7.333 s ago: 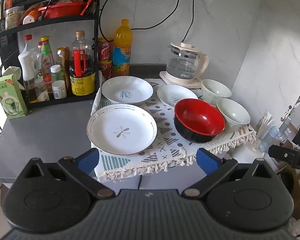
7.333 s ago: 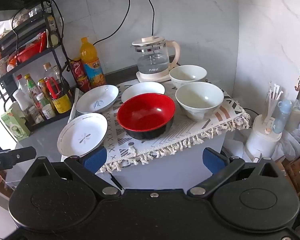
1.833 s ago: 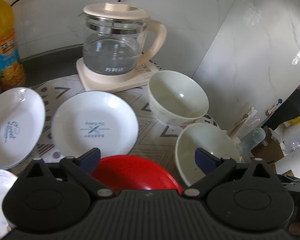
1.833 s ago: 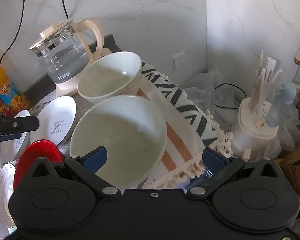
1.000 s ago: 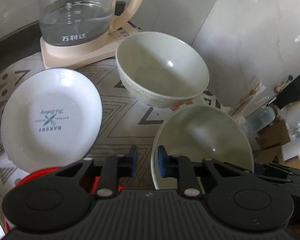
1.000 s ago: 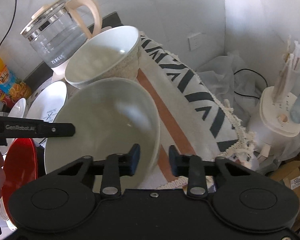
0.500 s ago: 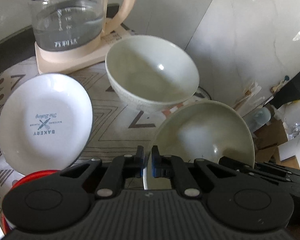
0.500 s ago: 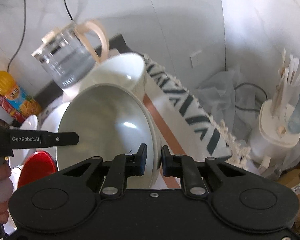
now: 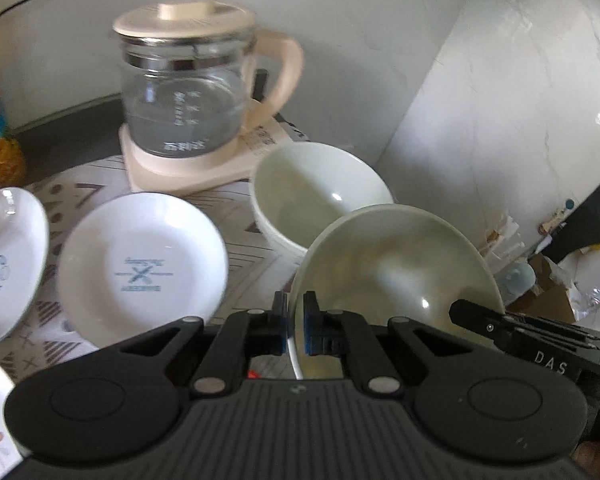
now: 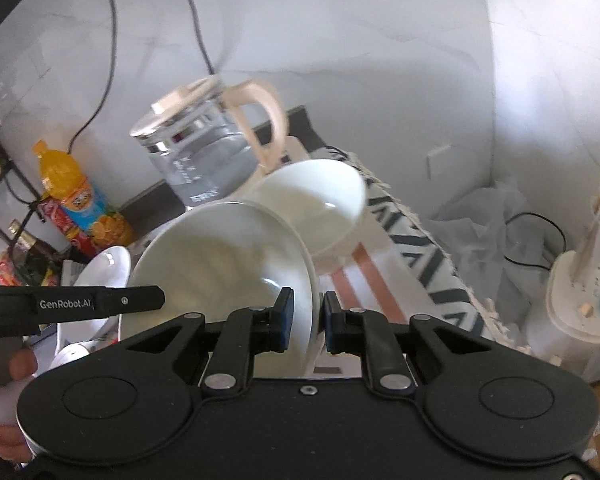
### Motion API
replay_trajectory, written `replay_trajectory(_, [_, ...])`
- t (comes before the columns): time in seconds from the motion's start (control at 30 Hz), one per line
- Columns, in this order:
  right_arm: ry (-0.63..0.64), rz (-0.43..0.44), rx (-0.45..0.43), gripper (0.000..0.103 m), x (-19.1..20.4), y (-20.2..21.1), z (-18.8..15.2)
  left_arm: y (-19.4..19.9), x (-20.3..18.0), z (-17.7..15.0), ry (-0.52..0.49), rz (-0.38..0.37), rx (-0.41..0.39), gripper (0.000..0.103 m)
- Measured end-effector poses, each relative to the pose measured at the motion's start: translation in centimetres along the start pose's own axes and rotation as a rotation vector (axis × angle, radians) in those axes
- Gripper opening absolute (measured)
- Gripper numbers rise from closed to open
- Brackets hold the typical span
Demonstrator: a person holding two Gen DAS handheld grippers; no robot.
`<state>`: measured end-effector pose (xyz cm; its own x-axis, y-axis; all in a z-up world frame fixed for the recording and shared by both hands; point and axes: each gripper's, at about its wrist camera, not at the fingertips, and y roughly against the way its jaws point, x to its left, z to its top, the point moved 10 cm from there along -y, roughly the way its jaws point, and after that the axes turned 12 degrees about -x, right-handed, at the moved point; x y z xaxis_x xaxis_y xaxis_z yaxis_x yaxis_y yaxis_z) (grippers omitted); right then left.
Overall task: Organize plates and bowls
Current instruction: 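Close both grippers on the large white bowl rim and lift it, then lower the large white bowl into the red-and-black bowl, open both grippers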
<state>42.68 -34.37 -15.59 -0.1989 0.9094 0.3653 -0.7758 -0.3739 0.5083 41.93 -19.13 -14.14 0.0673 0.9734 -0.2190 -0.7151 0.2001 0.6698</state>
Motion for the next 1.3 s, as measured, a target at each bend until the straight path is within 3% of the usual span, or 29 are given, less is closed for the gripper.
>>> replay_trajectory(0.37, [0.078, 0.095, -0.004, 0.016, 4.1, -0.3, 0.1, 3.0, 4.3, -0.6, 0.093, 0.077, -0.032, 0.006])
replay_trajectory(0.47, [0.086, 0.102, -0.016, 0.011, 4.5, -0.3, 0.4, 3.6, 5.1, -0.9, 0.126, 0.091, -0.038, 0.006])
replay_trajectory(0.67, [0.079, 0.135, -0.027, 0.009, 5.3, 0.0, 1.1, 4.9, 5.9, -0.2, 0.159, 0.101, -0.098, 0.006])
replay_trajectory(0.9, [0.094, 0.192, 0.023, 0.009, 7.9, -0.7, 0.1, 6.7, 7.2, -0.3, 0.200, 0.120, -0.107, 0.006])
replay_trajectory(1.3, [0.178, 0.301, 0.143, 0.009, 12.7, -2.3, -3.1, 9.1, 12.0, -3.2, 0.292, 0.240, -0.060, 0.006])
